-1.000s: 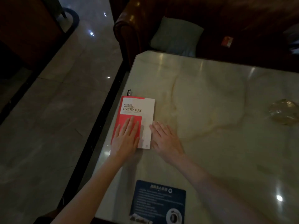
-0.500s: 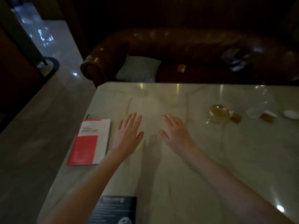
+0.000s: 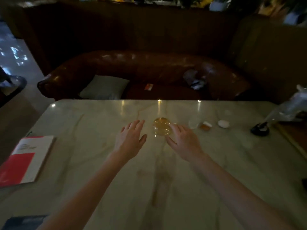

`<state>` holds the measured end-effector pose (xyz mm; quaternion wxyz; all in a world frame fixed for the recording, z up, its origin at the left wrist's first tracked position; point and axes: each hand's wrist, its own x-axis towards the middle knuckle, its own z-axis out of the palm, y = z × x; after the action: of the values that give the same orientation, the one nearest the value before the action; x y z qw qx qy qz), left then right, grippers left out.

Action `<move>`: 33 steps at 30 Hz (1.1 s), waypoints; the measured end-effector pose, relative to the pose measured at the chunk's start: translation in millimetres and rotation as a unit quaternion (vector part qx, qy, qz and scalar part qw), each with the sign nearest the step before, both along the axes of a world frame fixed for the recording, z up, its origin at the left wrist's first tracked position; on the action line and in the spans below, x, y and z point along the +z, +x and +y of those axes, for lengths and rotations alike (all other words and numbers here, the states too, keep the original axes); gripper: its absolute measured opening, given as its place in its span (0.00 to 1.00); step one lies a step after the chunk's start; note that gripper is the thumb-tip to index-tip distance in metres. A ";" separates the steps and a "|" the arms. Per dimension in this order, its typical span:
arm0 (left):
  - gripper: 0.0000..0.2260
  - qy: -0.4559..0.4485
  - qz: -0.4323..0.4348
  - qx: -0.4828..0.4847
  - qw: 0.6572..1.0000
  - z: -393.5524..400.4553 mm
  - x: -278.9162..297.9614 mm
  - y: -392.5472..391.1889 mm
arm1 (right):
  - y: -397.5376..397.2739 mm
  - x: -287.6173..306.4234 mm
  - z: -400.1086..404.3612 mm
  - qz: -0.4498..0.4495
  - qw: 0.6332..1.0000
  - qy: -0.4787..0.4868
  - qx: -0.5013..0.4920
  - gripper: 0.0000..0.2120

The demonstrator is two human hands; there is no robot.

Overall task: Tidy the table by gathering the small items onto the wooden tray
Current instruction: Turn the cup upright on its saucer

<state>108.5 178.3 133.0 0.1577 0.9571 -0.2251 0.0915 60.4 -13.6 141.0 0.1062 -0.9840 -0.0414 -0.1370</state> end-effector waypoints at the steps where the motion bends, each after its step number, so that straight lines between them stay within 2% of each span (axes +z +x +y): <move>1: 0.23 -0.005 0.001 -0.010 1.000 -9.9 4.2 -0.8 | -3.3 2.2 -11.2 0.008 1.000 0.000 -0.005 0.27; 3: 0.21 -0.020 0.005 -0.030 0.999 -26.9 11.9 -1.4 | -10.4 5.3 -30.8 0.033 0.999 0.011 -0.026 0.28; 6: 0.18 -0.032 0.015 -0.054 0.998 -48.5 20.9 2.4 | -16.3 6.7 -53.3 0.037 0.997 0.028 -0.056 0.23; 16: 0.16 -0.012 0.063 -0.103 0.993 -99.1 31.1 11.5 | -24.4 14.6 -109.2 0.041 0.980 0.126 -0.150 0.19; 23: 0.15 -0.004 0.064 -0.131 0.989 -154.1 21.8 2.9 | -35.9 15.2 -155.4 0.020 0.972 0.153 -0.178 0.19; 33: 0.20 -0.010 0.087 -0.105 0.991 -293.0 -7.1 -42.5 | -68.5 -8.2 -287.6 0.080 0.974 0.136 -0.163 0.20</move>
<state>66.0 -114.7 125.9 0.1947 0.9310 -0.3086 -0.0073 -8.1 -301.2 132.8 0.2187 -0.9616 0.1469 -0.0774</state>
